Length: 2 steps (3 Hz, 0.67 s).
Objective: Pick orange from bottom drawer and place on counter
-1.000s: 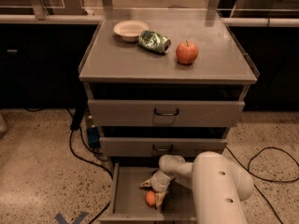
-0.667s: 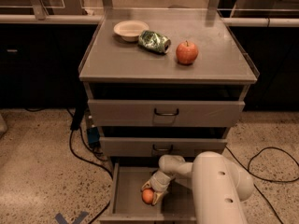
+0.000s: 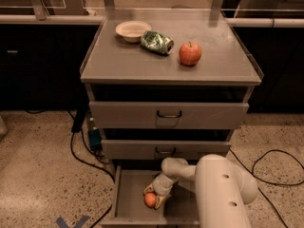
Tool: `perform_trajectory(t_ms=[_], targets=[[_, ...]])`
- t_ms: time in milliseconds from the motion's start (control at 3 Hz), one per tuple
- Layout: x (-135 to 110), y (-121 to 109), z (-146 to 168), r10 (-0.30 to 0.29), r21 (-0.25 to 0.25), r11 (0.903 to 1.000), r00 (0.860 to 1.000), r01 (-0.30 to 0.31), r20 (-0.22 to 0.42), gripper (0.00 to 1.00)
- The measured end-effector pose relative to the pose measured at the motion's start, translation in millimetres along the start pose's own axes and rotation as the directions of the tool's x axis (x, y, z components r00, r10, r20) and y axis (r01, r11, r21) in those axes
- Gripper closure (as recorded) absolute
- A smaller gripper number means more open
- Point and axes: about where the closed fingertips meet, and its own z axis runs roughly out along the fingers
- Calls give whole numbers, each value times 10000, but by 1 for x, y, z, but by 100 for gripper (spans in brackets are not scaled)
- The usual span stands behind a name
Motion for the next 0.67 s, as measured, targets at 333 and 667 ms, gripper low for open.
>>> perform_trajectory(t_ms=[333, 667], targets=[[-4, 1, -4, -21, -35, 10000, 10000, 21, -72, 100], [-13, -2, -22, -54, 130, 9999, 9994, 59, -354, 100]])
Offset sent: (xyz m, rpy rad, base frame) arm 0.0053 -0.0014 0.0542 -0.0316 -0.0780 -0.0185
